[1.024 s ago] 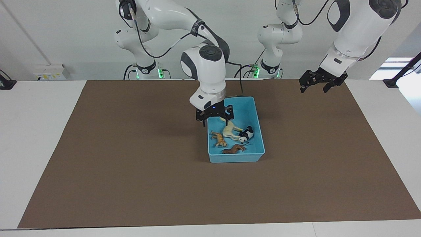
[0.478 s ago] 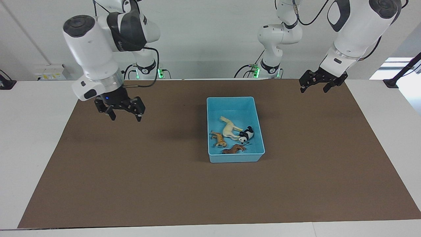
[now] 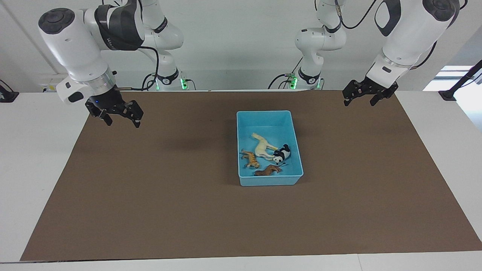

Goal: Put all toys into storage box

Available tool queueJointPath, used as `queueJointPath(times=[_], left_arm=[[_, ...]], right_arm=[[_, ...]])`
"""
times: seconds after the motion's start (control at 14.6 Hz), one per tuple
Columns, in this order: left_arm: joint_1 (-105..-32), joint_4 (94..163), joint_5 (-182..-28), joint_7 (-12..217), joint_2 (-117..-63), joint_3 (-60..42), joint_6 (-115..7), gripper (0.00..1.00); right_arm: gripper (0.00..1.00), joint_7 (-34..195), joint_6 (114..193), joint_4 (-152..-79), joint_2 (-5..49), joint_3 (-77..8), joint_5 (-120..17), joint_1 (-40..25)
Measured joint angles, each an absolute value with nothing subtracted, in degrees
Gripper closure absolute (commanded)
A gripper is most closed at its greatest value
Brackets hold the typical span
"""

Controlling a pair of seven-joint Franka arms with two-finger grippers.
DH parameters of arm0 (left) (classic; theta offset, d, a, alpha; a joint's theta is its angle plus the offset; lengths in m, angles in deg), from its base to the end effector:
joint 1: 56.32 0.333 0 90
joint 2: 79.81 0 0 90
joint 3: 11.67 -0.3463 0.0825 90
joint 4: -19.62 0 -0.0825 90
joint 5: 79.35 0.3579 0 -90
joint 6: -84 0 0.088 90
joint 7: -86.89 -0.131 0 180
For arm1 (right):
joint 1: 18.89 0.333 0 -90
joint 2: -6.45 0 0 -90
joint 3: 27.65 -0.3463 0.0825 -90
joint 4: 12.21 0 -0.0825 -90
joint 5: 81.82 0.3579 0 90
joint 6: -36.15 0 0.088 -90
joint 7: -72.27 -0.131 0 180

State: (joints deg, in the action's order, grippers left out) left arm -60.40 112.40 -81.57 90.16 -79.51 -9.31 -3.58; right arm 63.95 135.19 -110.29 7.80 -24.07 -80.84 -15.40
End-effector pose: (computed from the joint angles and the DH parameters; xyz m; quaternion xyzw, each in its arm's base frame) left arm 0.5145 -0.0634 0.6087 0.9985 -0.0276 -0.0442 0.0156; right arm 0.5443 0.0015 0.5684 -0.9972 0.0747 0.0039 0.0074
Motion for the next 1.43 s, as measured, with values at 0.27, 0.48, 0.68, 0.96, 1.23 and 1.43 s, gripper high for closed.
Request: queueJointPath(times=[0.27,0.48,0.68,0.96,1.23,1.43], left_arm=[[-60.40,112.40,-81.57,90.16,-79.51,-9.31,-3.58,0.00],[-60.40,112.40,-81.57,90.16,-79.51,-9.31,-3.58,0.00],[-60.40,112.40,-81.57,90.16,-79.51,-9.31,-3.58,0.00],[-60.40,112.40,-81.57,90.16,-79.51,-9.31,-3.59,0.00],[-60.40,112.40,-81.57,90.16,-79.51,-9.31,-3.61,0.00],[-60.40,112.40,-81.57,90.16,-79.51,-9.31,-3.62,0.00]], right_arm=[[0.00,68.85,135.63,-111.13,7.64,-24.06,-81.14,-16.71],[0.00,71.68,133.84,-111.02,7.63,-24.05,-81.14,-18.22],[0.00,71.76,132.63,-110.68,7.62,-24.11,-81.14,-18.28],[0.00,71.76,130.83,-110.61,7.61,-24.16,-81.14,-18.28],[0.00,71.76,130.74,-110.59,7.61,-24.21,-81.14,-18.28],[0.00,71.76,130.74,-110.57,7.61,-24.30,-81.14,-18.28]])
